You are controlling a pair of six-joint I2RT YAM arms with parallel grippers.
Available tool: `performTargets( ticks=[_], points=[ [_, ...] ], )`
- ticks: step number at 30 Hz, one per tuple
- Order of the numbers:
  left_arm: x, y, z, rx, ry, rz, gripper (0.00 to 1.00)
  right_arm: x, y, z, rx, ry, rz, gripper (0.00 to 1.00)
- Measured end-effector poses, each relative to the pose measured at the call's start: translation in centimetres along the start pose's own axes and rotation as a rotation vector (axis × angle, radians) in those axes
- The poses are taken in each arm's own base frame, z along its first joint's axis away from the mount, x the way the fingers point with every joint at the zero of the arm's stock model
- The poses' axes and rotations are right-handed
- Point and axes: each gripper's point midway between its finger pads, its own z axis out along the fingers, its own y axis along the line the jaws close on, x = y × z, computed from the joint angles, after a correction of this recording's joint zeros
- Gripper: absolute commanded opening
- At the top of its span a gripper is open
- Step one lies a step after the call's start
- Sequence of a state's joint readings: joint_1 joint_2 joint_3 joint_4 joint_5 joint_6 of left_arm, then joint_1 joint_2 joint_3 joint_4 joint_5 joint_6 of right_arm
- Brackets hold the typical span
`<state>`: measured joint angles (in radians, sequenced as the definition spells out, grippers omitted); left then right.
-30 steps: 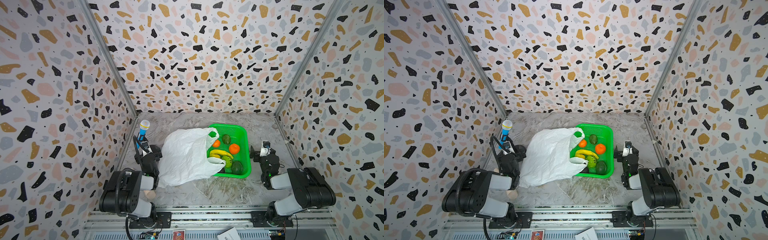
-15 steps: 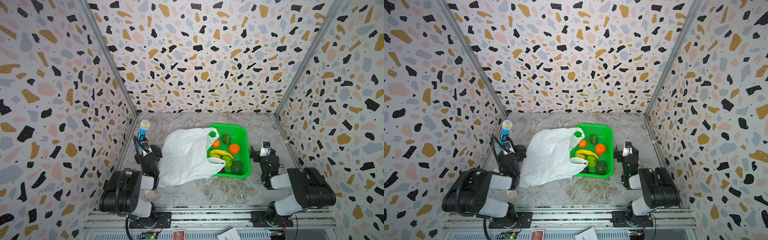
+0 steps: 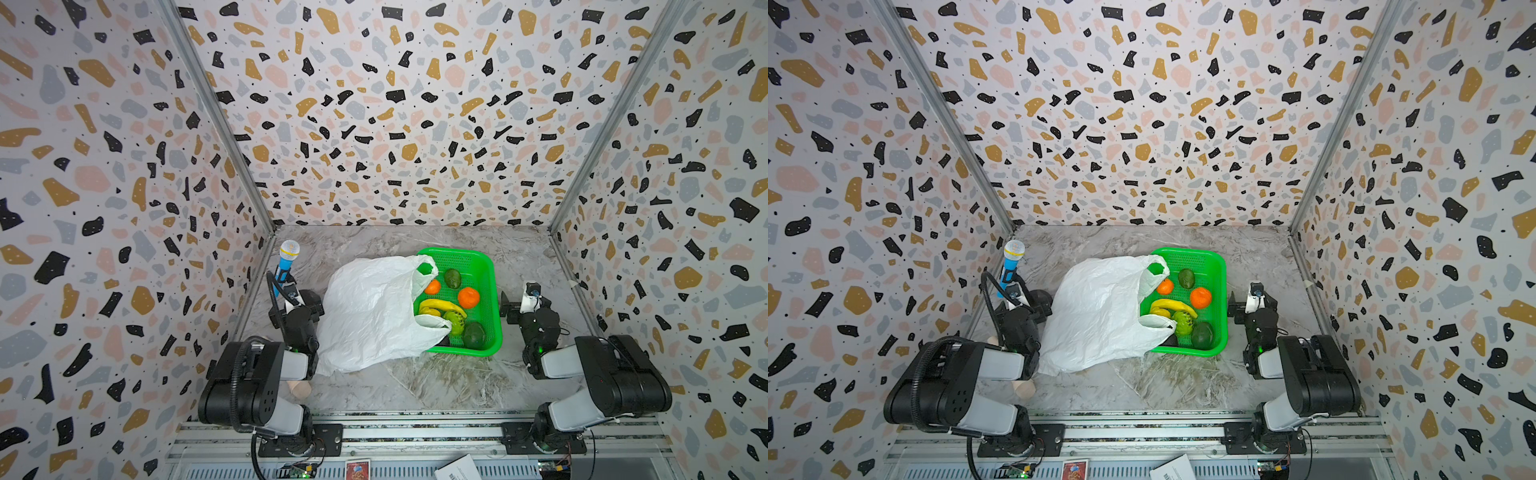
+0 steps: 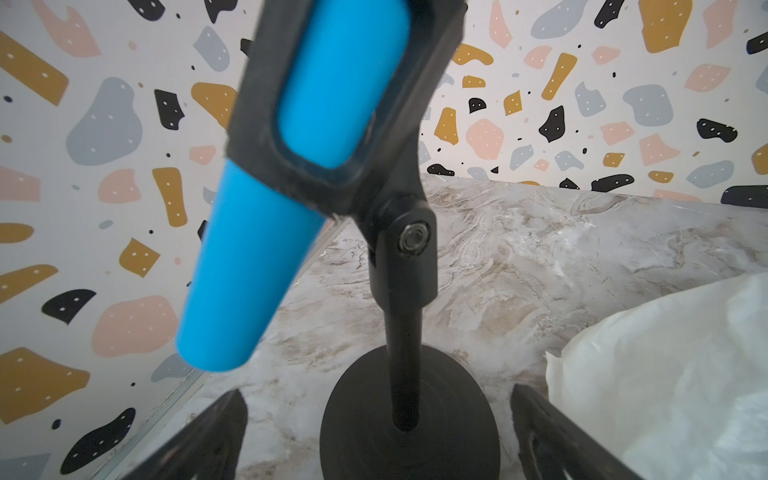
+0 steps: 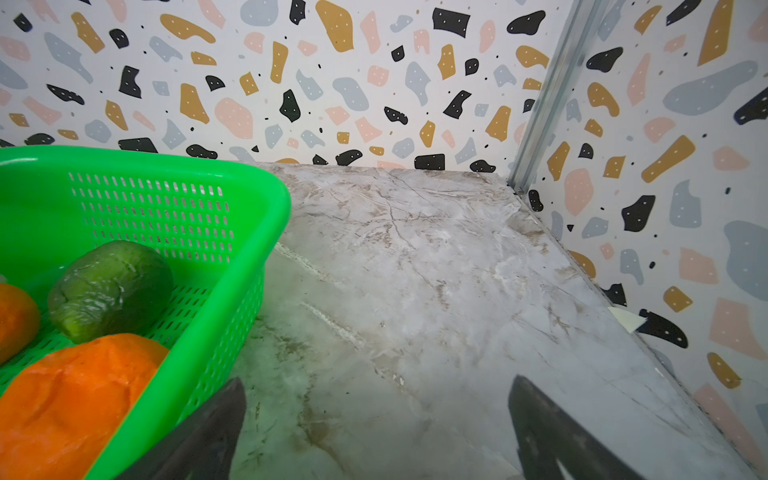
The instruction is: Place the fruits into the plastic bag
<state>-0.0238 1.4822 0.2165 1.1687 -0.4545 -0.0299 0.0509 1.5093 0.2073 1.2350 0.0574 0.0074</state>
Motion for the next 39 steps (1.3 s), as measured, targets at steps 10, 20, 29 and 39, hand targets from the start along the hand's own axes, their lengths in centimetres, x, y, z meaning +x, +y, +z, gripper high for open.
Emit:
performTargets(
  ticks=[10, 20, 29, 39],
  points=[
    [-0.1, 0.0, 0.0, 0.002, 0.000, 0.001, 0.99, 0.2, 0.5, -0.4, -0.094, -0.003, 0.015, 0.86],
    [-9.3, -2.0, 4.9, -0.028, 0.037, -0.047, 0.99, -8.9, -0.7, 2.2, -0.042, -0.057, 0.139, 0.79],
    [-4.3, -1.0, 3.8, -0.094, 0.239, -0.159, 0.99, -6.8, 1.9, 0.7, 0.068, 0.095, 0.320, 0.84],
    [-2.1, -1.8, 3.1, -0.060, 0.337, -0.231, 1.00, -4.5, 1.4, -0.7, 0.154, 0.190, 0.432, 0.88]
  ],
)
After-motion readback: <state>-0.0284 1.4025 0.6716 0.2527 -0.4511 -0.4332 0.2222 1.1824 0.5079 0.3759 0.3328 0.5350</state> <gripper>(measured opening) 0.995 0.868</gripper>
